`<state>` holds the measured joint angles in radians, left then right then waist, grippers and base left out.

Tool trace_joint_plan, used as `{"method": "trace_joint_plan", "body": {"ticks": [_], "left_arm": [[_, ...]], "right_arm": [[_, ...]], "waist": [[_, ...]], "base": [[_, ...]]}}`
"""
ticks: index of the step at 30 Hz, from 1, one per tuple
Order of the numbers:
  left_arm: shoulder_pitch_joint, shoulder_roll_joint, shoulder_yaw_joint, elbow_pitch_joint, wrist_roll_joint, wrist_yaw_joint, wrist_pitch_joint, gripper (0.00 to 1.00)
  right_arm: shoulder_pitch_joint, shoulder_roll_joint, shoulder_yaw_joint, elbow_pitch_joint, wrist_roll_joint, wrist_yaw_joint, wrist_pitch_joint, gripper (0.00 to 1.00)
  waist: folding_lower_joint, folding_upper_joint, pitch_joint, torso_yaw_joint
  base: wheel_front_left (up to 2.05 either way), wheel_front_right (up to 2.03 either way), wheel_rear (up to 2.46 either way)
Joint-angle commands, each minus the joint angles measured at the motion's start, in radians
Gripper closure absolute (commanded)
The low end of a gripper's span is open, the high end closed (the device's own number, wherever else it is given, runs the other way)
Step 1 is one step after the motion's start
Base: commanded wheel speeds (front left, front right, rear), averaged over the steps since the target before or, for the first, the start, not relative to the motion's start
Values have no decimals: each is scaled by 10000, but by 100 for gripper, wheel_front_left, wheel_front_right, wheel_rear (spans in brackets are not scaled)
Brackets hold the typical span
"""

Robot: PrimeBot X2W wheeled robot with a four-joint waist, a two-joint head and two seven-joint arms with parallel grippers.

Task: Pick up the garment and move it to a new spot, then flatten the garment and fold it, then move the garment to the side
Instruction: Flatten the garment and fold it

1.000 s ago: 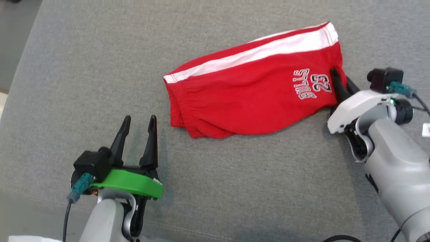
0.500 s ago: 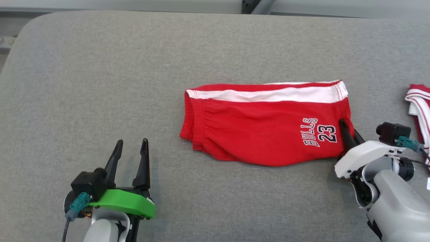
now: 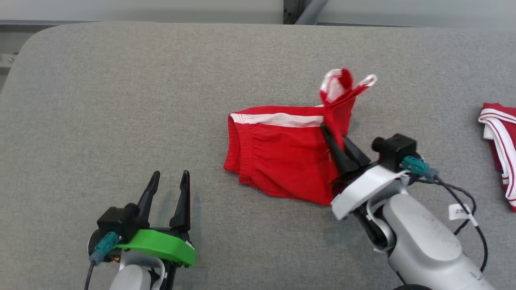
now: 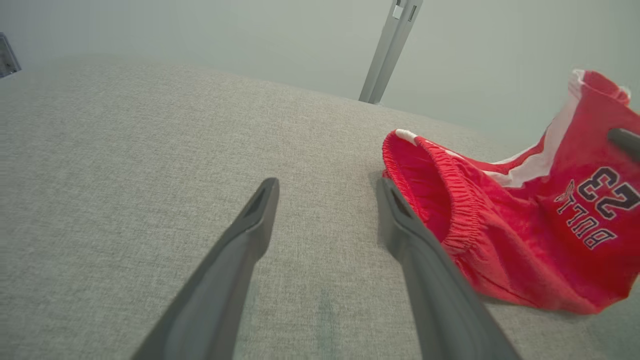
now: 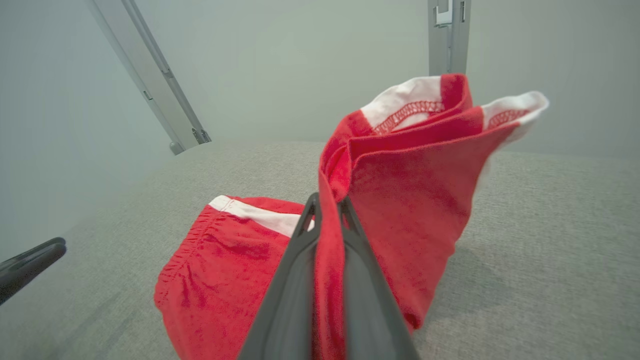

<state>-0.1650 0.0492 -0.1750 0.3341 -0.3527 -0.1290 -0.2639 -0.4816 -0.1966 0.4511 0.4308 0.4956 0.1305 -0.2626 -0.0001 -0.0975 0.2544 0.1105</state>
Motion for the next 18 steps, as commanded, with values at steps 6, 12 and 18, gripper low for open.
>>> {"method": "trace_joint_plan", "body": {"ticks": [6,12,18], "left_arm": [[-34,29,-233,66,-87,-36,5,0],[93,31,-176,93,37,-36,3,0],[275,29,548,38,271,-37,3,0]], "right_arm": [[-494,721,1931,501,220,0,36,100],[-1027,1286,2860,1209,712,0,-22,0],[-707,1246,1945,913,544,-2,-16,0]], "waist": [[1,1,-26,942],[1,1,-74,1254],[1,1,-247,547]], "base": [[0,0,0],[0,0,0],[0,0,0]]}}
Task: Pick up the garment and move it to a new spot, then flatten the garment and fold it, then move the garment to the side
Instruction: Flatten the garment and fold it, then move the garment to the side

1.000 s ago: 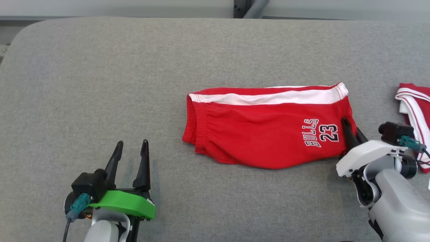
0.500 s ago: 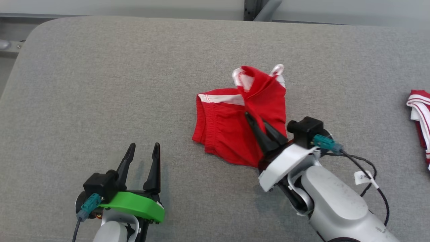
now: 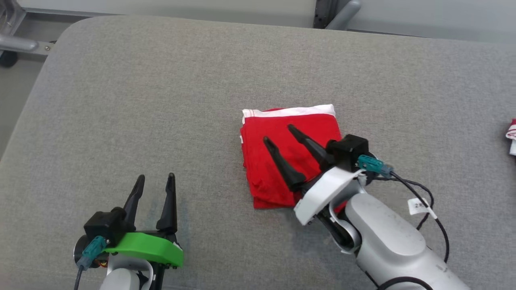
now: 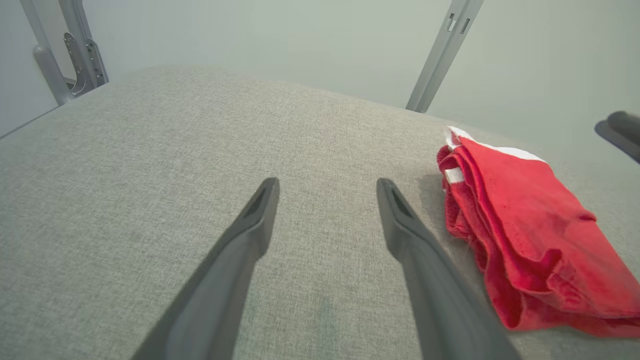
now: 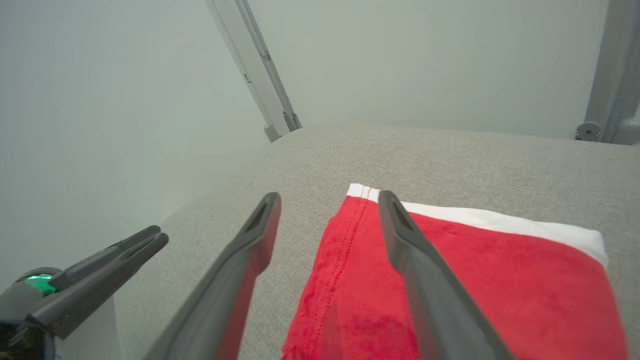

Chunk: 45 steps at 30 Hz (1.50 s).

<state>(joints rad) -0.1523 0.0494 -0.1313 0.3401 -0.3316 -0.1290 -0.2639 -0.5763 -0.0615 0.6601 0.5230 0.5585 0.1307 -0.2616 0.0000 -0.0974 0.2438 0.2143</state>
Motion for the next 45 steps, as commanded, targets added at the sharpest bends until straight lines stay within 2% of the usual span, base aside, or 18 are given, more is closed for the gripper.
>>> {"method": "trace_joint_plan", "body": {"ticks": [1,5,8,9,10,16,25,35,45], "left_arm": [[185,26,223,-35,101,-37,5,0],[260,32,629,-103,301,-37,3,0],[275,23,934,-121,511,-37,3,0],[275,23,934,-121,511,-37,3,0],[285,32,1161,-116,616,-37,3,0],[379,32,1556,-70,828,-37,3,0],[712,30,1850,-14,1008,-37,3,0],[1400,30,2001,-192,974,-38,3,0],[1656,30,1795,-244,953,-17,3,0]], "right_arm": [[376,-193,-463,-33,-220,-4,-25,0],[1052,-525,-2044,-215,-968,-4,-22,0],[1592,-731,-3416,-716,-1979,-2,-23,0],[1592,-731,-3416,-716,-1979,-2,-23,0],[2138,-619,-4138,-926,-2508,-4,-20,0],[3033,-347,-5269,-1414,-3465,-8,-21,0],[3732,51,-5958,-1817,-3775,-4,-21,0],[4149,95,-5732,-1961,-3843,-4,-22,0],[4229,89,-5604,-1887,-3586,-5,-22,0]], "waist": [[0,-1,-168,-654],[0,-1,-268,-1315],[0,-1,-307,-1781],[0,-1,-307,-1781],[0,-1,-346,-2047],[0,-1,-450,-2583],[0,-1,-811,-2720],[0,-1,-1366,-2671],[0,-1,-1422,-2508]], "base": [[0,0,0],[0,0,0],[0,0,0],[0,0,0],[0,0,0],[0,0,0],[0,0,0],[0,0,0],[0,0,0]]}}
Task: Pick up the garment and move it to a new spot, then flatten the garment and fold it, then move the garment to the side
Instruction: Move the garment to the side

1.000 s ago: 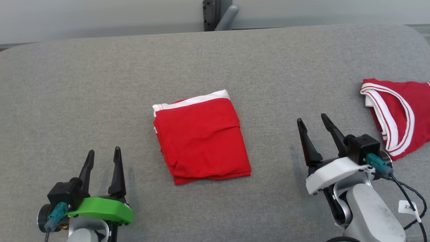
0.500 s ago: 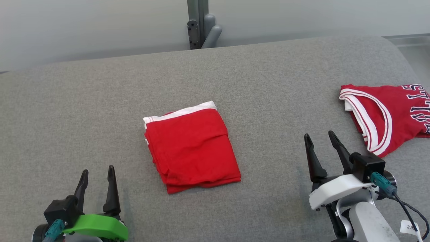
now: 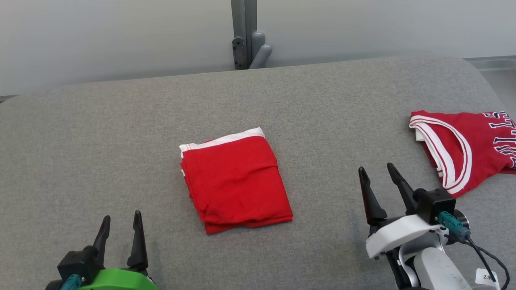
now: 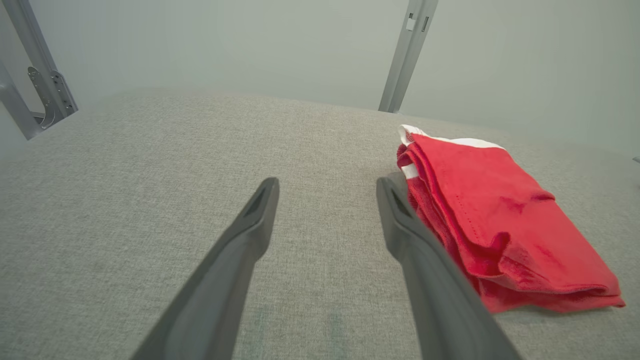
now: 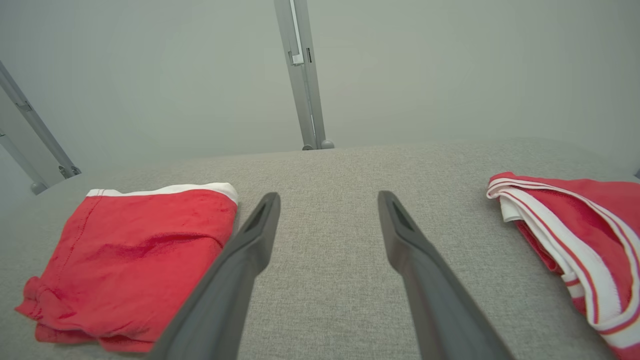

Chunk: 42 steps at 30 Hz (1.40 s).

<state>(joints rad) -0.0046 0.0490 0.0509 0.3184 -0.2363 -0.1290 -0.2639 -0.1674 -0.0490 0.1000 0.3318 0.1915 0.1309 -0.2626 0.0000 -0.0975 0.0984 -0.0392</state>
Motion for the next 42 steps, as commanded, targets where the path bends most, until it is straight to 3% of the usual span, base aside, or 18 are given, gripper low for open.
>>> {"method": "trace_joint_plan", "body": {"ticks": [1,7,11,20,28,30,36,42], "left_arm": [[126,34,-54,-30,-6,-17,3,0],[-378,33,-465,-119,-131,17,4,0],[-713,40,-894,-103,-324,60,4,0],[-1144,27,-1778,-68,-601,156,4,0],[-1027,27,-1716,-160,-995,272,5,0],[-1030,27,-1690,-238,-948,261,4,0],[-891,33,-1560,-303,-652,187,4,0],[-878,33,-1346,-229,-358,106,4,0]], "right_arm": [[122,-36,34,59,69,-7,-12,0],[-191,-38,230,203,33,-7,-12,0],[-707,-32,611,630,297,-6,-13,0],[-2178,-45,1416,2545,1250,-6,-13,0],[-2900,-44,1805,4778,2088,-6,-10,0],[-3013,-24,1955,5064,2238,-6,15,100],[-2920,-48,1764,4481,2444,-7,0,100],[-2523,-43,1339,3870,2193,-13,-2,100]], "waist": [[0,0,75,63],[0,0,608,451],[0,0,1260,1065],[0,0,1905,2705],[0,0,1963,3317],[0,0,1948,3277],[0,0,1667,2259],[0,0,1353,289]], "base": [[0,0,0],[0,0,0],[0,0,0],[0,0,0],[0,0,0],[0,0,0],[0,0,0],[0,0,0]]}}
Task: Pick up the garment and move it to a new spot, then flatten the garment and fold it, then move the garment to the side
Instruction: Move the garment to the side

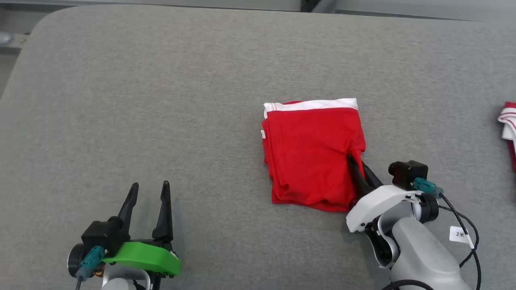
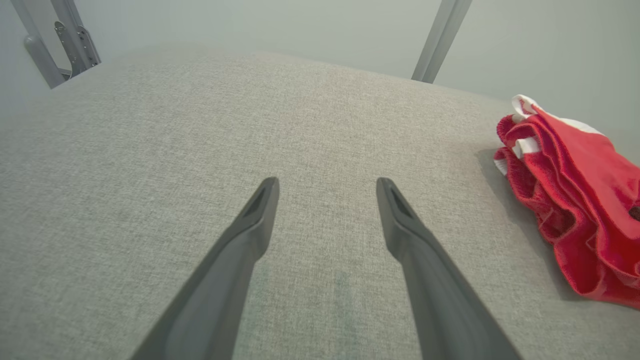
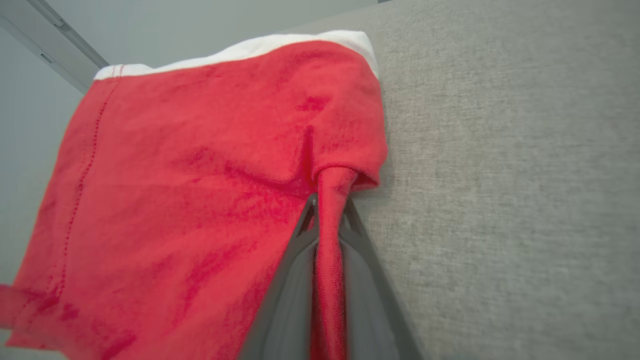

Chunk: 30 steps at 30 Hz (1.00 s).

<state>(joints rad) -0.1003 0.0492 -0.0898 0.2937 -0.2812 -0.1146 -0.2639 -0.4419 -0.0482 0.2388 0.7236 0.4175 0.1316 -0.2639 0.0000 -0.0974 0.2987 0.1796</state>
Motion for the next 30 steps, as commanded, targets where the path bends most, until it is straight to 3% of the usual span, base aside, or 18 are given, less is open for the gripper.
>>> {"method": "trace_joint_plan", "body": {"ticks": [1,8,16,22,30], "left_arm": [[58,31,72,31,126,-55,4,0],[-191,29,-17,144,226,-123,4,0],[-357,34,-147,197,288,-159,5,0],[-551,35,-220,119,406,-177,4,0],[-829,35,-355,170,694,-179,4,0]], "right_arm": [[309,-46,-108,-130,-93,-21,11,100],[793,-57,-384,-373,-364,-21,11,100],[993,-38,-198,-535,-242,-18,11,100],[733,-42,19,-764,-404,-18,11,100],[-886,-682,614,-847,-971,-18,11,100]], "waist": [[0,-1,-694,-2264],[0,-1,-795,-4451],[0,-1,-608,-5893],[0,-1,-317,-6002],[0,-1,412,-5395]], "base": [[0,0,0],[0,0,0],[0,0,0],[0,0,0],[0,0,0]]}}
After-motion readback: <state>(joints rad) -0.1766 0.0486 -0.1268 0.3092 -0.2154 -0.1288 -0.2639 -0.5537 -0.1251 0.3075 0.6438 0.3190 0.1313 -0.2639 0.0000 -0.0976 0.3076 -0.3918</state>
